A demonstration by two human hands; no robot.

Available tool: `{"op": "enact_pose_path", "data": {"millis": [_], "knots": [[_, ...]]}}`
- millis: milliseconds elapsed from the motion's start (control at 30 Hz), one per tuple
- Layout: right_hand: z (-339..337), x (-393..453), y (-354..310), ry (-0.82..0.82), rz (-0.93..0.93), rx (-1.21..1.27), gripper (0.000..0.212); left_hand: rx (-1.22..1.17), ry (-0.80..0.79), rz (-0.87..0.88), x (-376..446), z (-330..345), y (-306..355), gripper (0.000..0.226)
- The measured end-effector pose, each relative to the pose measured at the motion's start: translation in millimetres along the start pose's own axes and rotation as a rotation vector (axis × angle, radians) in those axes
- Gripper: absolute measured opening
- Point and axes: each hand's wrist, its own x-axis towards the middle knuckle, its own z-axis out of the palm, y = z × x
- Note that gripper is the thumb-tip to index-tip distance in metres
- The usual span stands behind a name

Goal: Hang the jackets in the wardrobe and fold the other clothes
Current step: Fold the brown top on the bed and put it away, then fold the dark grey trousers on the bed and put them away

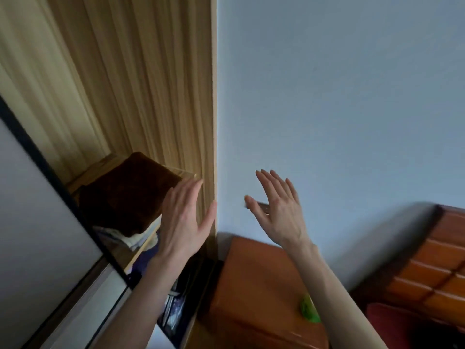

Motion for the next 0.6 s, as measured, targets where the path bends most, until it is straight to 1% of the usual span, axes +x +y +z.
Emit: {"op": "enact_pose_path", "data": {"millis": [200,300,467,600], "knots": [[-70,-58,26,0.085,0.162,-0.136,0.069,-0.125,-0.015,0.163,-10,15,57,0.06],[-108,-92,40,0.098,0.219,-0.208,0.068,-0.189,-0.058,0.233,-22,26,92,0.06],[-174,-164,55,0.135,0.33,-0.299,0.067,-0.262,-0.14,0.314,-60,35,166,0.063],[-228,-239,62,0.176,0.431,-0.346,0.068,-0.305,-0.196,0.386,-108,38,229,0.06]]}}
